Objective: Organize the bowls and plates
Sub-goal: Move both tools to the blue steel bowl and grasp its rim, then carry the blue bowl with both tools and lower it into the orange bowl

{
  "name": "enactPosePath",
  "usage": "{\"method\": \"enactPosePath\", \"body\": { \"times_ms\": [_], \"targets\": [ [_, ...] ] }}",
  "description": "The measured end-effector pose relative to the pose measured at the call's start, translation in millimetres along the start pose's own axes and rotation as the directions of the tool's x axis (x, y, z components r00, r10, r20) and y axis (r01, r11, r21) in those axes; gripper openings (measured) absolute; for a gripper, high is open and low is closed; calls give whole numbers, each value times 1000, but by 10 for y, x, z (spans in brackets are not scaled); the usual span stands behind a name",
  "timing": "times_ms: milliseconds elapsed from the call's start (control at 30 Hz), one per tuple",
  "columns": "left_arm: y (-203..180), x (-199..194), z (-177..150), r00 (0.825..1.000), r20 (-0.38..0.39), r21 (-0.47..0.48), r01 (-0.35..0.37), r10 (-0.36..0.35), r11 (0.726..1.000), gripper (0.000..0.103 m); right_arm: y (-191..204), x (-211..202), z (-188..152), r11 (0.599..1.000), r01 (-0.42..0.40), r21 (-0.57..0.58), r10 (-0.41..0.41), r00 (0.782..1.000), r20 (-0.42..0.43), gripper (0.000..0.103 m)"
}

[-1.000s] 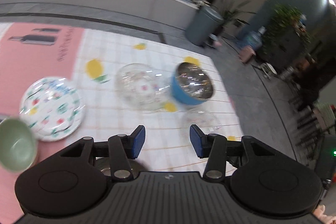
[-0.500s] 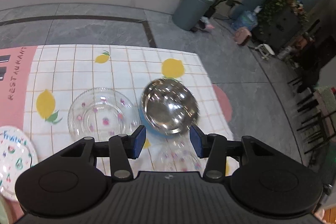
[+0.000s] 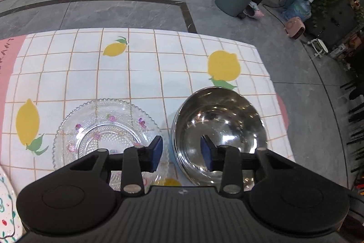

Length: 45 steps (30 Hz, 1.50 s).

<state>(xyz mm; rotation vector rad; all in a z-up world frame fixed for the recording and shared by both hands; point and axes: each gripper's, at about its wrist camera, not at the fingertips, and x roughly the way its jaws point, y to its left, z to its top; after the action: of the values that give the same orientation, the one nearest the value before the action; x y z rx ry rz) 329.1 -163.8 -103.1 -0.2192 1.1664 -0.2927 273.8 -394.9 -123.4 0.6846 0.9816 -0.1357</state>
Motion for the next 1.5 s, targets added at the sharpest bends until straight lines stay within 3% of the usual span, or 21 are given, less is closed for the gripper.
{"method": "enactPosePath", "body": {
  "times_ms": [333,400,467,633,800,933,1067,1500],
  "targets": [
    [-39,71,50,999,19,16,-28,27,999,18,7,217,-11,999,-19,49,21,999,-47,14],
    [-45,68,52,999,19,27,-41,40,999,9,12,219,-4,998,-16,61,19,999,-47,13],
    [-41,42,49,999,21,24,-35,35,999,7,29,210,-6,998,-6,56,8,999,-38,12],
    [-123,-175,-11,998,45,62,-38,35,997,7,60,83,-36,999,5,44,-4,1000,-13,10],
    [-108,-600,-189,995,88,26,-42,40,999,7,109,-174,-160,999,-20,49,20,1000,7,9],
    [-22,-960,-468,992,89,-10,-91,91,996,7,266,-474,-402,999,-34,-12,34,999,34,8],
    [234,-1314,-792,993,83,-80,-72,79,994,7,439,-775,-751,994,-50,-92,55,997,45,8],
    [909,-2310,-1541,995,72,-202,-48,64,978,8,730,-1427,-1766,964,-187,-187,174,981,-80,9]
  ]
}}
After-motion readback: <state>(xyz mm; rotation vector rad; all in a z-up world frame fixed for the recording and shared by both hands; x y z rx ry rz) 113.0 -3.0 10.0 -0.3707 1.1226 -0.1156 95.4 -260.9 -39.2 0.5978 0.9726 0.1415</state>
